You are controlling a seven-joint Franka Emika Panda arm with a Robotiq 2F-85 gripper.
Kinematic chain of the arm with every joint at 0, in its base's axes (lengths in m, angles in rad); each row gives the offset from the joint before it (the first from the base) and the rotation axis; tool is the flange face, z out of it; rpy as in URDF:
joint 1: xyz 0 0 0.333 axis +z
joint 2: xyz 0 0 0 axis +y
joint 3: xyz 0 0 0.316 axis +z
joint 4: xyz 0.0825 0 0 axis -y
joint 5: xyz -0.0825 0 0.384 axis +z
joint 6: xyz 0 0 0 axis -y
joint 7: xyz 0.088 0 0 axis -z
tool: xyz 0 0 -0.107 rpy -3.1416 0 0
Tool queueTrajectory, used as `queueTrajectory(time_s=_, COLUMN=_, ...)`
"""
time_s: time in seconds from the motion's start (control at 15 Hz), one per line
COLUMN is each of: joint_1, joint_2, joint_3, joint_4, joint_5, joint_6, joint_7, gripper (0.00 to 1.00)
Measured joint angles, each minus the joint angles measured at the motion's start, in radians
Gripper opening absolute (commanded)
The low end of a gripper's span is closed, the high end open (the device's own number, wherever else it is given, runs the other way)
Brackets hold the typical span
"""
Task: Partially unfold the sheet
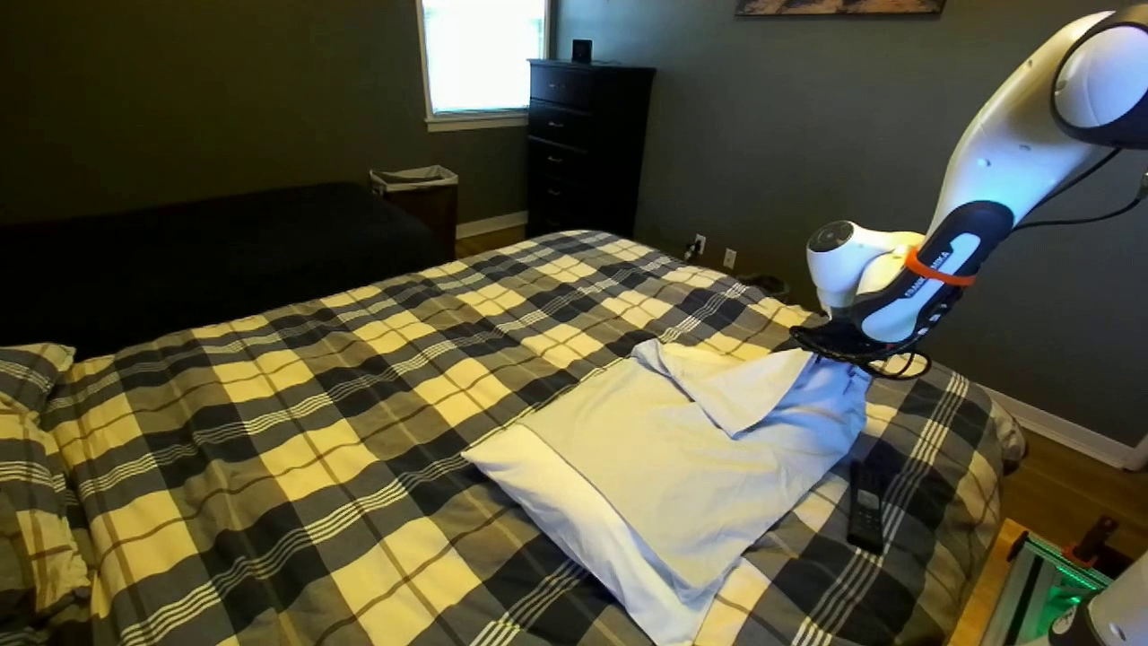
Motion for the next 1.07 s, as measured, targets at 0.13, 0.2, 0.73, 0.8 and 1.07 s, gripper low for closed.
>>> queueTrajectory(time_s=0.13, joint_1=-0.012, joint_2=0.019, joint_3=-0.011, joint_4=0.028, joint_5=0.029, joint_6=0.009, joint_7=-0.020, gripper=0.01)
queueTrajectory(time_s=0.2, joint_1=-0.016, joint_2=0.030, joint_3=-0.014, joint_4=0.041, joint_5=0.046, joint_6=0.011, joint_7=-0.030, gripper=0.01)
queueTrajectory(time_s=0.73, joint_1=-0.016, joint_2=0.057, joint_3=-0.041, joint_4=0.073, joint_5=0.145, joint_6=0.046, joint_7=-0.114, gripper=0.64)
queueTrajectory(time_s=0.8, joint_1=-0.011, joint_2=0.043, joint_3=-0.054, joint_4=0.058, joint_5=0.143, joint_6=0.068, joint_7=-0.115, gripper=0.73)
queueTrajectory(time_s=1.07, joint_1=0.020, joint_2=-0.043, joint_3=-0.108, joint_4=-0.036, joint_5=0.097, joint_6=0.171, joint_7=-0.126, gripper=0.99)
